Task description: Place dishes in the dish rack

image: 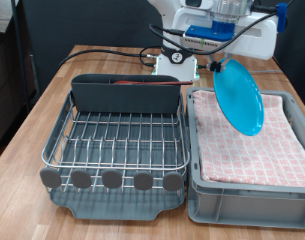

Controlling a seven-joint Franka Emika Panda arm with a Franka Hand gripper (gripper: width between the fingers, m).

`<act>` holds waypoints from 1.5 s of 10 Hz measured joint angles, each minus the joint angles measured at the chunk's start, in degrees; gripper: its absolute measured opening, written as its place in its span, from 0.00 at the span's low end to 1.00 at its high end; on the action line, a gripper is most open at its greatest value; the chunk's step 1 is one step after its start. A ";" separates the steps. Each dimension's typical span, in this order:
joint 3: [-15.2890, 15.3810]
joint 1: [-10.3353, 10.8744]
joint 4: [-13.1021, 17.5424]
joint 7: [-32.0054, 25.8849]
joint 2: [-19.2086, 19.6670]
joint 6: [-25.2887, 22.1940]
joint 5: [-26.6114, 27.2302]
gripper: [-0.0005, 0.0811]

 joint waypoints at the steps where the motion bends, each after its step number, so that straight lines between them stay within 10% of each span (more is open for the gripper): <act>1: -0.68 -0.47 0.26 -0.08 -0.60 1.11 0.31 0.03; 7: -2.55 -2.84 -0.22 -2.36 -1.42 -2.40 -12.79 0.03; 12: -10.26 -6.84 -1.26 -23.93 -1.69 5.95 -17.10 0.03; 15: -10.87 -7.00 -1.31 -25.34 -1.49 6.44 -16.62 0.03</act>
